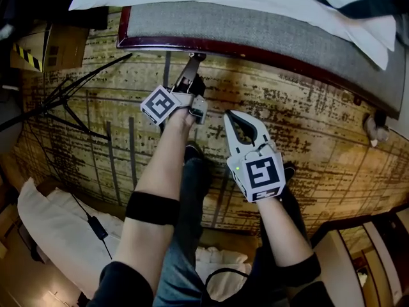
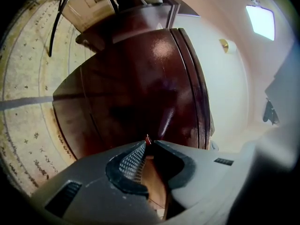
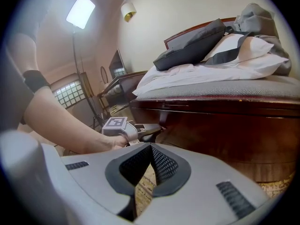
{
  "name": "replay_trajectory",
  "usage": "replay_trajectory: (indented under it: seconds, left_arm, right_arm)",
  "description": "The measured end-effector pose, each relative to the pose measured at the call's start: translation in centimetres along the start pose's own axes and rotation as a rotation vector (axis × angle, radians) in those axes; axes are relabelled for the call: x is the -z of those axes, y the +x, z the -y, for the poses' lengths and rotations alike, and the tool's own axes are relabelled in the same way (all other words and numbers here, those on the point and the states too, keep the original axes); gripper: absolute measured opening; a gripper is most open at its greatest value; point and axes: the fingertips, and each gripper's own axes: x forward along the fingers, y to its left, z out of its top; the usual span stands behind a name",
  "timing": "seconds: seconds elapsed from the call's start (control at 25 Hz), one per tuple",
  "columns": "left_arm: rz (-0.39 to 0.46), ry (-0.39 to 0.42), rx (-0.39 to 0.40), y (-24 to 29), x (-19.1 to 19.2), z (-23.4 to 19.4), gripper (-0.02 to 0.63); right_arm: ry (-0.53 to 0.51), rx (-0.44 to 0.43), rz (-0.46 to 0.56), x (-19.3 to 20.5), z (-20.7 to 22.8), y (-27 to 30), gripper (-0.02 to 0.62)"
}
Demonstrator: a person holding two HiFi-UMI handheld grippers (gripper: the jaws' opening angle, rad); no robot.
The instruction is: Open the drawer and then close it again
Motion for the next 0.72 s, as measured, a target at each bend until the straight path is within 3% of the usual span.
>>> replay_trajectory:
  seconds: [0.52, 0.72]
  left_arm:
    - [0.014, -0.094, -0.042, -4.5, 2.2, -0.5, 0.051]
    - [0.009, -0.089, -0.055, -7.4, 3.4, -0.3, 0.051]
  right_arm:
    - [-0.028, -0.038, -0.011, 0.7, -1.3, -1.6, 0.005]
    - [-0.036, -0.072, -0.028, 0.6, -2.7, -2.4, 0.005]
